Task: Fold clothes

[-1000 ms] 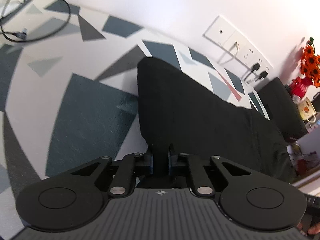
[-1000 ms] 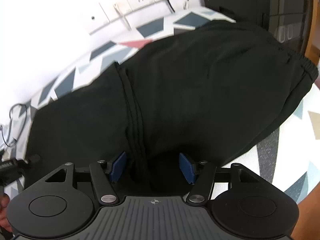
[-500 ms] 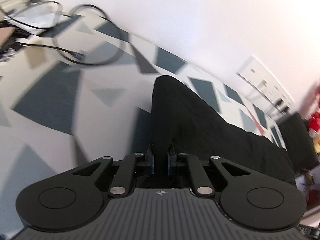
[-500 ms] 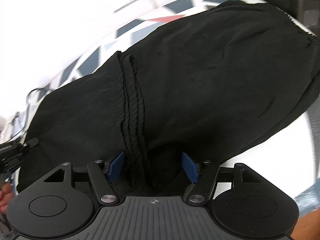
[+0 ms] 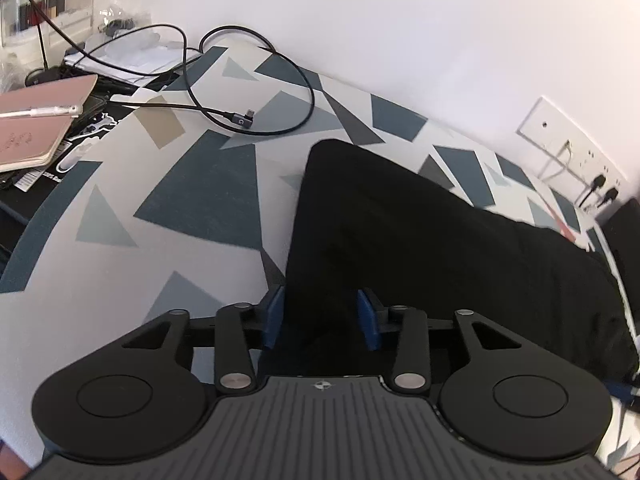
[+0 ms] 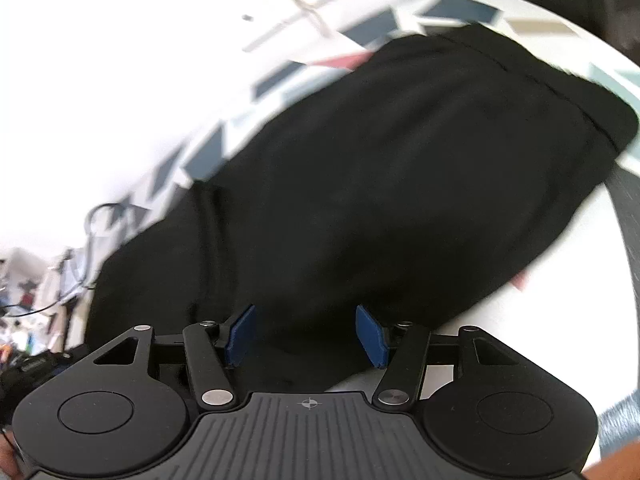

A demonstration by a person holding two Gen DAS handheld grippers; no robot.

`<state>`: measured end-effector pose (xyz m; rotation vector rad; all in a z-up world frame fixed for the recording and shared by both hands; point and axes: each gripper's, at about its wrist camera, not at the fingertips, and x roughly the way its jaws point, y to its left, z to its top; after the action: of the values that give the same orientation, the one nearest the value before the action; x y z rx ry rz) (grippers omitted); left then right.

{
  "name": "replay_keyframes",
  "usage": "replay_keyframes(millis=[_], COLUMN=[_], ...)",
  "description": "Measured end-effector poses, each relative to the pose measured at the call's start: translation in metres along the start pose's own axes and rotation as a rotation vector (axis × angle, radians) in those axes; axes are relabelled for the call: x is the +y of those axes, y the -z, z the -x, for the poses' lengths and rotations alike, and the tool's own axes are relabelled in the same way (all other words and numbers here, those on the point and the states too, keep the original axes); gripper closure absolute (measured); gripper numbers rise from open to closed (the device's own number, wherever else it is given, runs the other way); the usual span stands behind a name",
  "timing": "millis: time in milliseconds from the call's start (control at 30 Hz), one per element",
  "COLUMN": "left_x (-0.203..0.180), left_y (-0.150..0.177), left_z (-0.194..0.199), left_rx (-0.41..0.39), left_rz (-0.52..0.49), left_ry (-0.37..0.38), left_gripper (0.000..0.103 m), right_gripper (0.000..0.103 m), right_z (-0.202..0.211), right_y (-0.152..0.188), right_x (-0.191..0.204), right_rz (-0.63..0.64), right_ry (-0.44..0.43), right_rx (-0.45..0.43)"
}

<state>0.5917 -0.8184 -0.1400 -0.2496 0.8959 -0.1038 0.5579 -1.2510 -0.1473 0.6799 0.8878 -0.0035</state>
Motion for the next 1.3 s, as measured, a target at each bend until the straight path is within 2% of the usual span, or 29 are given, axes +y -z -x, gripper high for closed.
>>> replay_keyframes(millis=[100, 200, 300, 400, 533, 700, 867, 967, 1067, 1200, 1300], left_x=[-0.014, -0.028, -0.04, -0.056, -0.084, -0.135, -0.174, -0.188, -0.197, -0.201, -0.201], left_y=[0.003, 0.004, 0.006, 0.006, 0.007, 0.019, 0.043, 0.051, 0.054, 0.057, 0.058], left_z=[0.004, 0.007, 0.012, 0.014, 0.002, -0.024, -0.047, -0.06, -0.065, -0.066, -0.067], left_rx=[-0.009, -0.023, -0.053, -0.076, -0.035, 0.031, 0.084, 0.106, 0.098, 0.094, 0.093], left_rz=[-0.048, -0.099, -0.145, -0.179, -0.193, -0.306, -0.386, -0.366, -0.347, -0.341, -0.329], left_ry=[-0.012, -0.036, -0.053, -0.07, -0.036, -0.002, 0.016, 0.001, -0.024, -0.042, -0.053], left_gripper=[0.056, 0.055, 0.055, 0.053, 0.052, 0.052, 0.052, 0.051, 0.049, 0.047, 0.045], right_gripper=[0.042, 0.042, 0.042, 0.042, 0.042, 0.042, 0.036, 0.039, 0.04, 0.042, 0.039], right_z=[0.002, 0.013, 0.035, 0.062, 0.086, 0.078, 0.055, 0.046, 0.043, 0.03, 0.021], right_y=[-0.003, -0.006, -0.012, -0.014, -0.018, -0.022, -0.038, -0.05, -0.06, -0.078, -0.092], right_x=[0.005, -0.016, -0.052, -0.1, -0.155, -0.208, -0.223, -0.223, -0.222, -0.235, -0.234], right_rz=[0.011, -0.049, -0.099, -0.203, -0.28, -0.435, -0.476, -0.475, -0.41, -0.461, -0.44], right_ry=[0.011, 0.028, 0.079, 0.128, 0.134, 0.009, -0.087, -0.125, -0.181, -0.186, -0.189], right_rx=[-0.025, -0.057, -0.118, -0.212, -0.339, -0.362, -0.399, -0.428, -0.468, -0.452, -0.44])
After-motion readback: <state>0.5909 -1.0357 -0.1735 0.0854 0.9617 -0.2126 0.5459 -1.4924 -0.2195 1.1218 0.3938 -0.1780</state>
